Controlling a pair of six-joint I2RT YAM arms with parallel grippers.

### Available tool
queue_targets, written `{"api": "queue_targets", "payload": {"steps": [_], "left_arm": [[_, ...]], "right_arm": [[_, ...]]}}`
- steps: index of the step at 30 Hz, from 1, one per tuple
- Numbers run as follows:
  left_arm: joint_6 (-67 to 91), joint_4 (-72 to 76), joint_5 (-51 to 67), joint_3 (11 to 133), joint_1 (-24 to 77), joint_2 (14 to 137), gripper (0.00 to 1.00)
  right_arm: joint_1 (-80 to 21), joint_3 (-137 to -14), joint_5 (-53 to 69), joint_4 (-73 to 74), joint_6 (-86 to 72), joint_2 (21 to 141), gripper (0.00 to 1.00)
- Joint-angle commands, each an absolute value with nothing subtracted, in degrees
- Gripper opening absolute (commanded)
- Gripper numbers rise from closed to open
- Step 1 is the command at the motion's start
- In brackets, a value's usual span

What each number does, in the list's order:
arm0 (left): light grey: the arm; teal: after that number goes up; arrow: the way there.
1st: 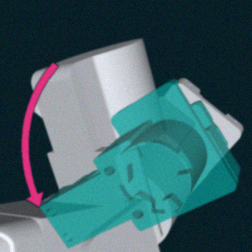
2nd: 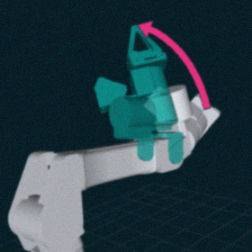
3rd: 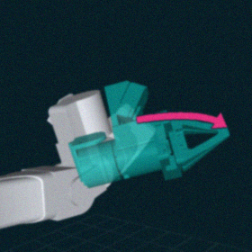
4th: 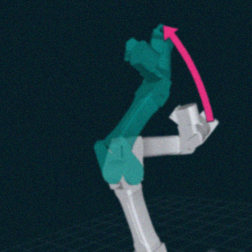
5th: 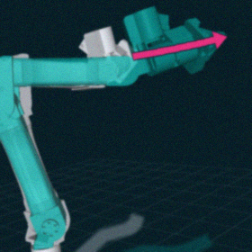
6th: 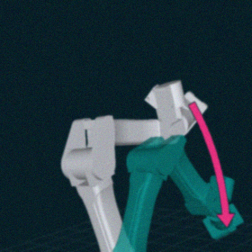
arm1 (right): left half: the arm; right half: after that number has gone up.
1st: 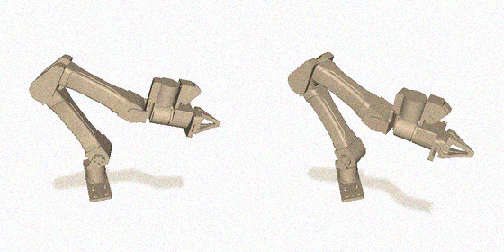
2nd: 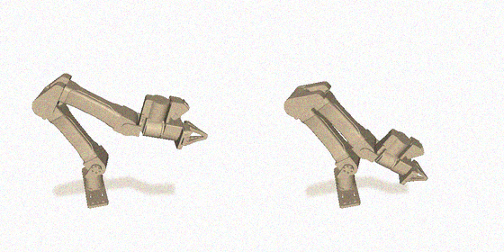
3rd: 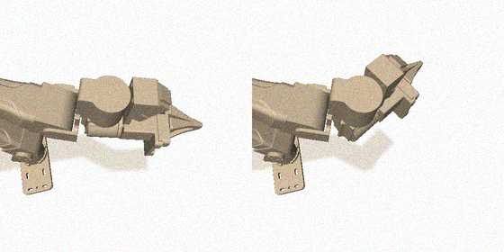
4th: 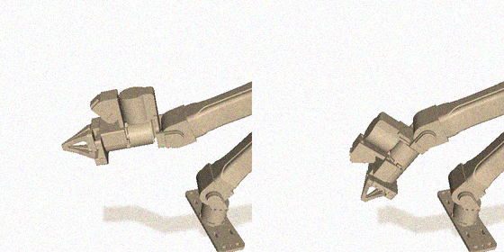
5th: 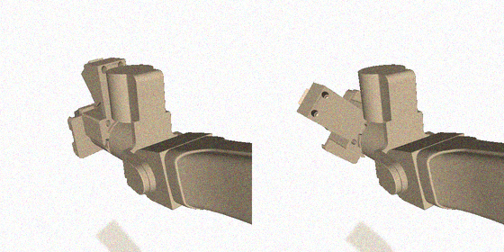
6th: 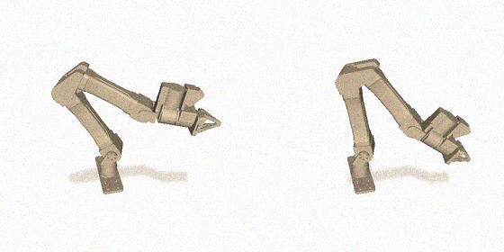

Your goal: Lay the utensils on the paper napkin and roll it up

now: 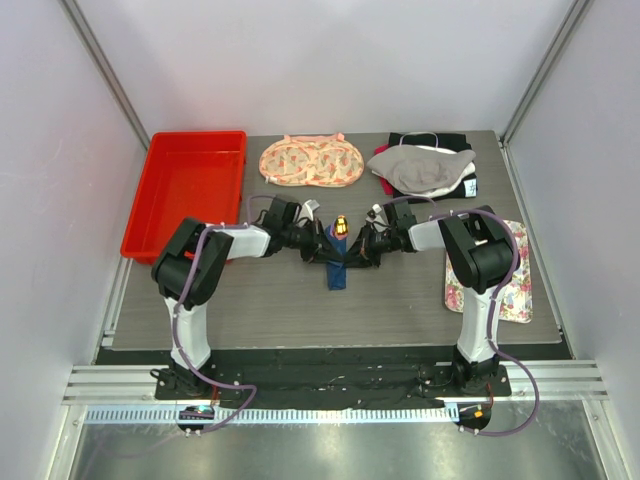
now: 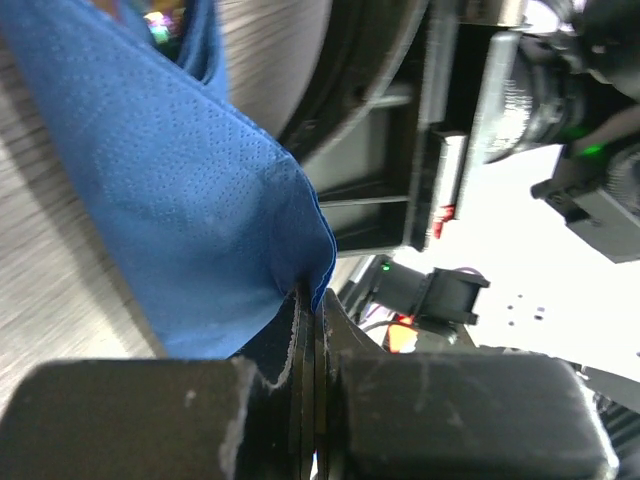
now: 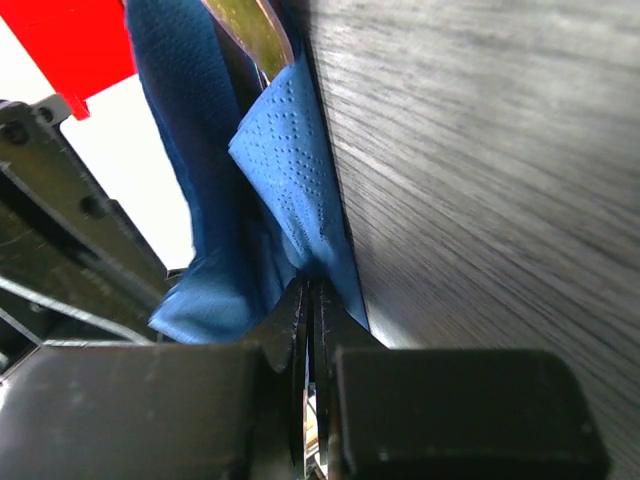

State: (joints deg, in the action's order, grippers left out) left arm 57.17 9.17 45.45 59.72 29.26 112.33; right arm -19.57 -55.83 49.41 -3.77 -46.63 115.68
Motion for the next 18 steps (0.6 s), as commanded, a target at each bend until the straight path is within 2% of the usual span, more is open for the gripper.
{"api": "queue_targets", "payload": {"steps": [1, 12, 18], "left_arm": [[61.0, 18.62, 49.13, 58.8, 30.06, 109.34, 0.0], [61.35, 29.08, 50.89, 55.38, 32.61, 116.89, 0.0], [56.96, 26.74, 49.84, 53.44, 32.61, 119.09, 0.01]], "right_arm": [[-20.21, -55.28, 40.52, 3.16, -43.07, 118.74, 0.01], [-20.22, -55.72, 40.25, 3.16, -43.07, 118.56, 0.01], [-20.3, -56.07, 40.69, 3.51, -43.07, 118.56, 0.01]]}}
